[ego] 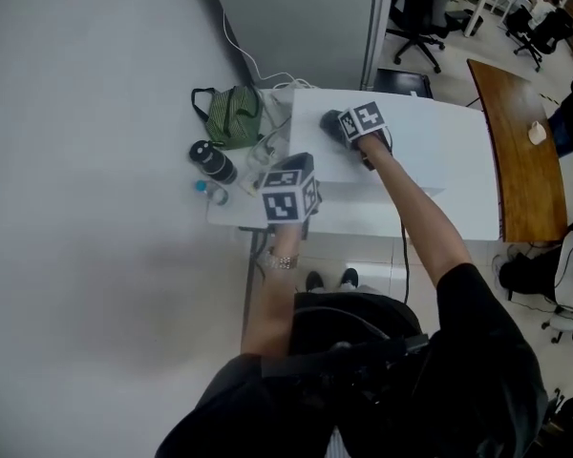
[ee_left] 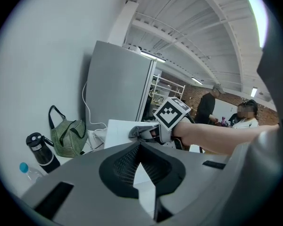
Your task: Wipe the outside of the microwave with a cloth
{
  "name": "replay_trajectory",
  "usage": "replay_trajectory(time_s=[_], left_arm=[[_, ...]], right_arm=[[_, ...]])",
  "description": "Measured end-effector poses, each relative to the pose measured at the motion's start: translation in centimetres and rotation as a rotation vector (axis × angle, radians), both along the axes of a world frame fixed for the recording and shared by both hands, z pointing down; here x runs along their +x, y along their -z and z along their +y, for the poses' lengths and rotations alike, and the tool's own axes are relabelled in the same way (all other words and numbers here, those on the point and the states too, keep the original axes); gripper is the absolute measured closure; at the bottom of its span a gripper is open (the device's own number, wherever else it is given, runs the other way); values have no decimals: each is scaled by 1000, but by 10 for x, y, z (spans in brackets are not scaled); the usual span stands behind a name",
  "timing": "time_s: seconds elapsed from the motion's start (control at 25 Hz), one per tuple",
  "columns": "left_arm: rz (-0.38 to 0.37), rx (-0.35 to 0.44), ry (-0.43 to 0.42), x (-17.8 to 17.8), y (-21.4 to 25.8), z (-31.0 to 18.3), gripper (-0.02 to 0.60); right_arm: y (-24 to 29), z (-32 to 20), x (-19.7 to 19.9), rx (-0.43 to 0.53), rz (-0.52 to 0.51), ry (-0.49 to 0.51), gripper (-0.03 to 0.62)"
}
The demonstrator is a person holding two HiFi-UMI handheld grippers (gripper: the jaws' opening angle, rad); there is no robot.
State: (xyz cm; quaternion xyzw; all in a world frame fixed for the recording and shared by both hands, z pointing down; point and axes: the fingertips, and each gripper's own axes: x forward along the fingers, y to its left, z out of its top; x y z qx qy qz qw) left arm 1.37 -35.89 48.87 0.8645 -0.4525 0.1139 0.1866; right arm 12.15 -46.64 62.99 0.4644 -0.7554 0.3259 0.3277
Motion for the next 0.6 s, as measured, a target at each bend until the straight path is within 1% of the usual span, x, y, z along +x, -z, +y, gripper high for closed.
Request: replay_trajectory(time_s=[0.12,0.24,0.36,0.48,0.6], left_arm=[[10,-2,-53,25,-2,2,581],[14,-8,-105,49,-3,5,581],[25,-8,-147,68,-4,8,581],[33,-3,-173,79,-2,11,581],[37,-1,-174,79,0,12,581]], right_arm=[[0,14,70,-2,23,-103,563],[-1,37,141,-13,94,-189,562],[-1,62,200,-17,124,-274,562],[-1,80,237,-13,109,-348,562],[0,87,248,-14,121,-382,562]])
